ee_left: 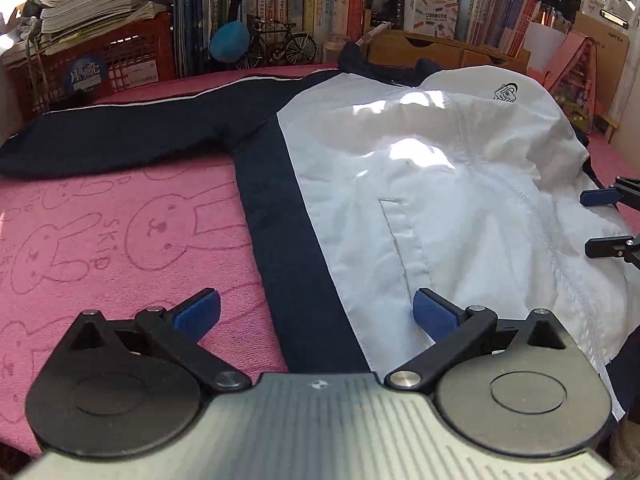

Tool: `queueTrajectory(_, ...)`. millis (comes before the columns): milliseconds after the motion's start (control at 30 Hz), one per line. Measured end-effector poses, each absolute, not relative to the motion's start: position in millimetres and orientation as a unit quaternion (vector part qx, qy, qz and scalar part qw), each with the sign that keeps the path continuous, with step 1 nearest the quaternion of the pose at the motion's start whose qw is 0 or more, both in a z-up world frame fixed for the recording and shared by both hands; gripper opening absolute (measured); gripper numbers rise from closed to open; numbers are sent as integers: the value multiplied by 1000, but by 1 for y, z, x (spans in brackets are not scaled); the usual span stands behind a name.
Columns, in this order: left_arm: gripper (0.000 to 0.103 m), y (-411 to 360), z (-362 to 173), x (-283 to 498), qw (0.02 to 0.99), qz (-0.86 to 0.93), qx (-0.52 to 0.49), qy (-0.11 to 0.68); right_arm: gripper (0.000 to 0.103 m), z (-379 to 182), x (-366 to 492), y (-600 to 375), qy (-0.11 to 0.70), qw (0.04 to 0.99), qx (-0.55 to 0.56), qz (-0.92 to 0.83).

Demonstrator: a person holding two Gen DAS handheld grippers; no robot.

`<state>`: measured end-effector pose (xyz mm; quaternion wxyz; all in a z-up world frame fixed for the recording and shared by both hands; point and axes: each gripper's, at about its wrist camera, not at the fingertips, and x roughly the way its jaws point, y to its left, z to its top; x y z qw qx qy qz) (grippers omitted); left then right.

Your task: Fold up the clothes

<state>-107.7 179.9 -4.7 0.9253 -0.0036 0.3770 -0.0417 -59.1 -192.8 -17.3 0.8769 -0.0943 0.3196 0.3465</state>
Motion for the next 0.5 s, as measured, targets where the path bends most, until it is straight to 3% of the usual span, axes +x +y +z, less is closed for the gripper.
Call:
queueTrajectory(200,103,144,43,-36,943,-59,56,322,103,38,-29,-285,198,942,-20,270)
queueTrajectory(367,103,71,38,44,943,-118,48,307,103,19,61,-333,248,966,-27,63)
queueTrajectory(500,103,26,12,87,934,-144,44,325,99,-16,97,-341,266,962,-53,41)
